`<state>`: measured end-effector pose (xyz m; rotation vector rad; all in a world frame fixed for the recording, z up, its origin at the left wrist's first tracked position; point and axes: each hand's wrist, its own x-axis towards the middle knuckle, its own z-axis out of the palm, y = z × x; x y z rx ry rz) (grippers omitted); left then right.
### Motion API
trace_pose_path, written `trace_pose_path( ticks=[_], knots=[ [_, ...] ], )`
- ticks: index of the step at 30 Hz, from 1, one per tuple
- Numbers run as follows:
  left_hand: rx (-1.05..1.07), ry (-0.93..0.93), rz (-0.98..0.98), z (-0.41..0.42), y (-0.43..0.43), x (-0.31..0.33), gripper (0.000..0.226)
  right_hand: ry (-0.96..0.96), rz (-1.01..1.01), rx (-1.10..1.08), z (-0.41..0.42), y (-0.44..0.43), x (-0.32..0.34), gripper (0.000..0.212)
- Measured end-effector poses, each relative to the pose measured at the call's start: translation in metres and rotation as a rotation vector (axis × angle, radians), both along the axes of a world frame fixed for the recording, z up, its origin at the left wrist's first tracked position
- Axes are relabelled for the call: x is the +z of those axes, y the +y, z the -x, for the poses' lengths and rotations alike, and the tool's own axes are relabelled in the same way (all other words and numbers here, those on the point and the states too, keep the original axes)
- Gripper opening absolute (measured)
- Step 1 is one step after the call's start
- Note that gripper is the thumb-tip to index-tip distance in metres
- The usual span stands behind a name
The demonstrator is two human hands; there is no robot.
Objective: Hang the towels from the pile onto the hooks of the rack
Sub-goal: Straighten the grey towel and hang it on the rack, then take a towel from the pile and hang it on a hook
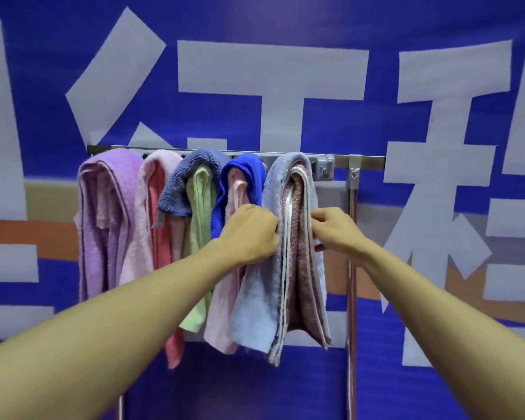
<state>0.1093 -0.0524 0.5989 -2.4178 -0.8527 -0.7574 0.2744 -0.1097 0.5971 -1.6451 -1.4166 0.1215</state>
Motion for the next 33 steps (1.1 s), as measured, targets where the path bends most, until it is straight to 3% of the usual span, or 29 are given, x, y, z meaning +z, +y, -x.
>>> trace_pose_path(
  ticks=[5,8,10,14,20,27,33],
  knots=[
    [-0.263,-0.494,0.577,0.017,-0.012,-0.031,0.019,0.042,0.024,-0.033,0.013,-0.021,-0.020,0.022],
    [-0.354,-0.683,0.795,0.039,-0.027,-0.057,0.029,-0.076,-0.029,-0.242,0.026,-0.038,-0.043,0.028],
    [-0.391,-0.760,0.911,0.051,-0.034,-0.076,0.028,-0.107,0.036,-0.249,0.037,-0.052,-0.060,0.031],
    [-0.363,-0.702,0.995,0.071,-0.052,-0.113,0.022,-0.109,0.188,-0.196,0.066,-0.082,-0.100,0.023],
    [-0.237,-0.614,1.161,0.118,-0.094,-0.205,0.028,-0.013,0.395,-0.132,0.093,-0.117,-0.191,0.040],
    [-0.083,-0.359,1.321,0.151,-0.102,-0.324,0.016,0.046,0.648,-0.106,0.099,-0.135,-0.292,0.025],
    [-0.065,-0.255,1.486,0.129,-0.106,-0.398,0.017,0.057,0.792,-0.122,0.081,-0.122,-0.375,0.017]
  ],
)
